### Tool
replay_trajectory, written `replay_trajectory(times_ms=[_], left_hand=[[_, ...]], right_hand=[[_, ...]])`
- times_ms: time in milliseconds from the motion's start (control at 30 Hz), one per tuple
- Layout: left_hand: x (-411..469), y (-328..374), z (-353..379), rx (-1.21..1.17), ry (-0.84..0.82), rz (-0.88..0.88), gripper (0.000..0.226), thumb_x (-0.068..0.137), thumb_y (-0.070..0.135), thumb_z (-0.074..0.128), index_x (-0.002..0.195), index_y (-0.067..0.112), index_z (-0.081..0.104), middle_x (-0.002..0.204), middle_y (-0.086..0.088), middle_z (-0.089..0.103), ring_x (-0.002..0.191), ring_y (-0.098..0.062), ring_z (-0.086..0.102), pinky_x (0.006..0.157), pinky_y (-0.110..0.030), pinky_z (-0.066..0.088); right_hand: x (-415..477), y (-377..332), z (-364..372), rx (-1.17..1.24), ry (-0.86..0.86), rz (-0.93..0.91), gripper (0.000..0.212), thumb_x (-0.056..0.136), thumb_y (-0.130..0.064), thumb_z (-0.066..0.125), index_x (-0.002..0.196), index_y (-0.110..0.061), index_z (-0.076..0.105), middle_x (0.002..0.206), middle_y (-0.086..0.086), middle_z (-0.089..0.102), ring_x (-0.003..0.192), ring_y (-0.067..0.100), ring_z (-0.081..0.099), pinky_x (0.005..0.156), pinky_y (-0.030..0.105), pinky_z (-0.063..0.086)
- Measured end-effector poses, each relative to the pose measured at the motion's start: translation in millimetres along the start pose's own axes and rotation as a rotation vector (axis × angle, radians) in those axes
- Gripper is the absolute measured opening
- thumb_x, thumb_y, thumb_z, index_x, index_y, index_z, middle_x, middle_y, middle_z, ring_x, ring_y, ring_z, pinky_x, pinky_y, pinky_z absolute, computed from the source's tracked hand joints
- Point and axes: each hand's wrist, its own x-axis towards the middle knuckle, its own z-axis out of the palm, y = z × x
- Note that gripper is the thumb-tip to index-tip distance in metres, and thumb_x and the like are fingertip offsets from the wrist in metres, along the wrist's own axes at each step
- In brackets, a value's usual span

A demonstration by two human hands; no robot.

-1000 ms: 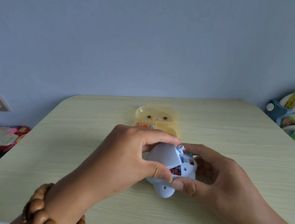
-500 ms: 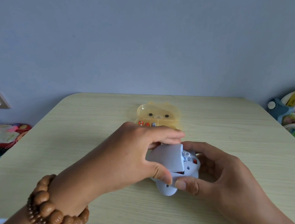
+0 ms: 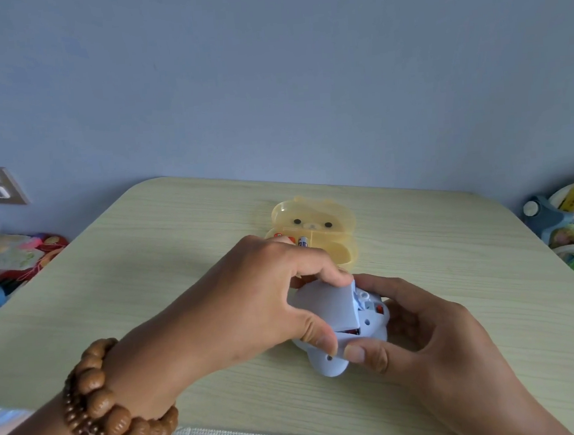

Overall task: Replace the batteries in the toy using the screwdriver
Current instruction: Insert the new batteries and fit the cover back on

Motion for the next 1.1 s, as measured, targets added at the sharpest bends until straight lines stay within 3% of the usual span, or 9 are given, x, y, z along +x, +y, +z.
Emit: replay_trajectory(times_ms=[100, 200, 300, 400, 667, 767, 900, 967, 1100], left_hand=[[-0.5, 7.1, -1.4, 0.04, -0.009, -0.039, 0.061, 0.052, 0.047, 0.095, 0.108, 0.048, 0.069, 0.107, 0.028, 0.069, 0.1, 0.01, 0.063, 0.09, -0.027, 0.056], [1.3, 15.5, -1.4, 0.089, -0.013, -0.073, 0.061, 0.052, 0.045, 0.095, 0.106, 0.049, 0.067, 0.101, 0.024, 0.069, 0.093, 0.008, 0.064, 0.084, -0.026, 0.057], [0.9, 18.9, -0.8, 0.146, -0.007, -0.097, 0.057, 0.055, 0.048, 0.094, 0.105, 0.049, 0.067, 0.093, 0.028, 0.066, 0.088, 0.015, 0.06, 0.067, -0.006, 0.05], [-0.4, 20.9, 0.7, 0.145, 0.031, -0.145, 0.055, 0.055, 0.045, 0.095, 0.104, 0.047, 0.071, 0.085, 0.032, 0.063, 0.085, 0.029, 0.049, 0.064, 0.005, 0.038], [-0.4, 31.2, 8.4, 0.234, 0.059, -0.201, 0.05, 0.058, 0.044, 0.092, 0.1, 0.046, 0.066, 0.087, 0.023, 0.063, 0.068, 0.008, 0.057, 0.055, -0.008, 0.044], [-0.4, 33.8, 9.3, 0.238, 0.045, -0.201, 0.046, 0.059, 0.046, 0.091, 0.096, 0.045, 0.063, 0.087, 0.021, 0.063, 0.062, 0.003, 0.056, 0.047, -0.011, 0.04], [-0.1, 30.2, 7.0, 0.223, 0.024, -0.163, 0.05, 0.059, 0.049, 0.091, 0.101, 0.05, 0.062, 0.091, 0.022, 0.064, 0.066, 0.005, 0.057, 0.058, -0.016, 0.046], [-1.4, 25.0, 5.8, 0.185, 0.024, -0.141, 0.054, 0.058, 0.05, 0.091, 0.104, 0.054, 0.061, 0.091, 0.026, 0.064, 0.071, 0.009, 0.057, 0.061, -0.015, 0.046], [-2.8, 11.5, 10.1, 0.109, 0.025, -0.089, 0.063, 0.056, 0.05, 0.091, 0.113, 0.055, 0.064, 0.107, 0.029, 0.068, 0.101, 0.006, 0.063, 0.085, -0.027, 0.057]], right_hand=[[-0.8, 1.3, 0.8, -0.015, 0.004, -0.005, 0.061, 0.053, -0.048, 0.089, 0.11, -0.051, 0.067, 0.093, -0.008, 0.079, 0.084, 0.009, 0.076, 0.082, 0.03, 0.059], [-0.6, 3.0, 0.2, -0.026, 0.016, -0.005, 0.061, 0.055, -0.046, 0.089, 0.111, -0.049, 0.067, 0.094, -0.009, 0.079, 0.085, 0.009, 0.076, 0.084, 0.035, 0.06], [0.4, 3.7, 0.3, -0.012, 0.008, -0.013, 0.059, 0.059, -0.041, 0.09, 0.115, -0.045, 0.068, 0.098, -0.008, 0.079, 0.088, 0.01, 0.076, 0.087, 0.042, 0.06], [0.6, 5.0, 1.3, 0.008, 0.004, -0.028, 0.059, 0.062, -0.039, 0.089, 0.117, -0.043, 0.068, 0.103, -0.008, 0.079, 0.093, 0.011, 0.076, 0.09, 0.044, 0.059], [0.3, 4.1, -3.8, 0.048, -0.065, -0.031, 0.05, 0.075, -0.033, 0.085, 0.122, -0.037, 0.067, 0.11, -0.007, 0.078, 0.101, 0.011, 0.074, 0.094, 0.043, 0.056], [3.6, -2.9, -9.4, 0.177, -0.109, 0.015, 0.037, 0.089, -0.045, 0.066, 0.118, -0.022, 0.073, 0.107, 0.007, 0.078, 0.103, 0.023, 0.072, 0.097, 0.049, 0.052], [11.8, -8.6, -7.2, 0.193, -0.006, 0.126, 0.027, 0.09, -0.042, 0.065, 0.097, -0.023, 0.081, 0.092, 0.022, 0.074, 0.078, 0.03, 0.062, 0.086, 0.052, 0.051], [13.9, -9.0, -7.6, 0.236, -0.036, 0.16, 0.024, 0.09, -0.036, 0.065, 0.098, -0.021, 0.082, 0.094, 0.014, 0.078, 0.089, 0.039, 0.066, 0.09, 0.052, 0.053], [15.1, -6.9, -10.3, 0.297, -0.05, 0.165, 0.02, 0.087, -0.026, 0.069, 0.102, -0.021, 0.081, 0.1, 0.009, 0.08, 0.105, 0.042, 0.068, 0.097, 0.055, 0.054]])
